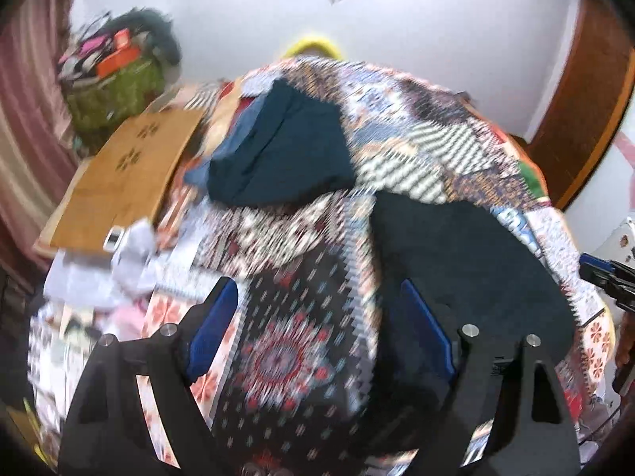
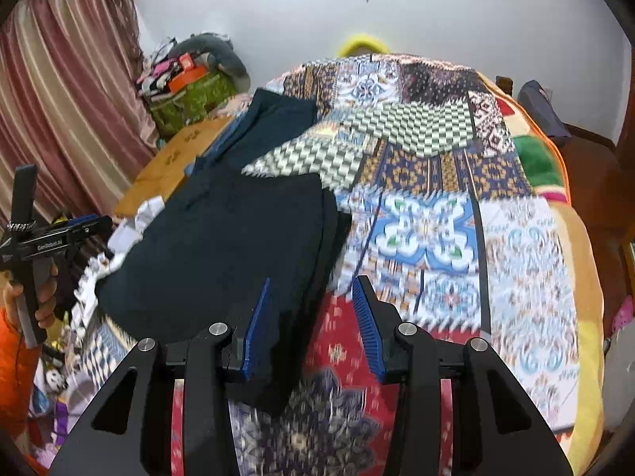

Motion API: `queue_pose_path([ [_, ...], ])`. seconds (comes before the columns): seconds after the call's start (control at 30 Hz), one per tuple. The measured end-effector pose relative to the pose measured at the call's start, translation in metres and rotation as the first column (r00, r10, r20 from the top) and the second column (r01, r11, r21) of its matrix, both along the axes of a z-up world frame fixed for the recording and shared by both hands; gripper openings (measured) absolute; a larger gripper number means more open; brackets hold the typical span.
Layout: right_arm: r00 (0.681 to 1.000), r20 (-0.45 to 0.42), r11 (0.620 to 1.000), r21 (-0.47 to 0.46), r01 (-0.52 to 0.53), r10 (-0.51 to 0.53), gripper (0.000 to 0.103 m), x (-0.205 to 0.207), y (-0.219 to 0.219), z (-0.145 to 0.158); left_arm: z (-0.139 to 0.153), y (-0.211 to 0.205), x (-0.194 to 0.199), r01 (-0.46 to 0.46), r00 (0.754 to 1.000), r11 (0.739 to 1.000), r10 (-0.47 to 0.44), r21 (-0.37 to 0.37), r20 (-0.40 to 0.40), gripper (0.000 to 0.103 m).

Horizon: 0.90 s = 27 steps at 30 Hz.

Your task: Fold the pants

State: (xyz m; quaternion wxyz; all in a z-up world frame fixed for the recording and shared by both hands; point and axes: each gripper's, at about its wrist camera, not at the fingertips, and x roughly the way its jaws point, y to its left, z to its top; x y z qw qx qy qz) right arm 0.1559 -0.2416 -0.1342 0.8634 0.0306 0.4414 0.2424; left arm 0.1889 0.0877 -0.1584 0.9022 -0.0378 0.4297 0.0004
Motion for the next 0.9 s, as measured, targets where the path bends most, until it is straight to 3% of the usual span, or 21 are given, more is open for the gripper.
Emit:
queue_pose_path([
  [0.13,1.0,-0.009,1.0,0.017,-0.01,0.01,0.039,0.027,0.01,0.0,0.006,-0.019,0.034,0.06,0.998,0.998,-0.06,0.007,0.016,0.085],
  [0.2,1.0,-0.013,0.999,0.014,-0.028,0.028,0.044,0.038,0.016,-0.003,0.0,-0.031,0.054,0.094,0.996,0.995,-0.094,0.025,0.003,0.085],
  [0.4,0.996,-0.059,0.998,0.023,-0.061,0.063,0.046,0.08,0.039,-0.026,-0.034,-0.055,0.102,0.177,0.98,0.984,-0.176,0.001,-0.093,0.082],
  [0.47,0.995,-0.08,0.997,0.03,-0.064,0.067,0.046,0.093,0.045,-0.036,-0.047,-0.064,0.112,0.197,0.973,0.98,-0.193,0.021,-0.129,0.063],
  [0.53,0.992,-0.102,0.997,0.025,-0.07,0.072,0.046,0.104,0.051,-0.046,-0.059,-0.072,0.119,0.23,0.962,0.972,-0.22,0.041,-0.163,0.052],
  [0.67,0.983,-0.149,0.994,-0.009,-0.113,0.111,0.024,0.118,0.064,-0.063,-0.066,-0.078,0.121,0.249,0.958,0.966,-0.235,0.072,-0.166,0.05],
  [0.9,0.98,-0.118,0.981,-0.094,-0.171,0.16,0.015,0.115,0.07,-0.072,-0.074,-0.071,0.123,0.231,0.961,0.972,-0.221,0.047,-0.167,0.051],
])
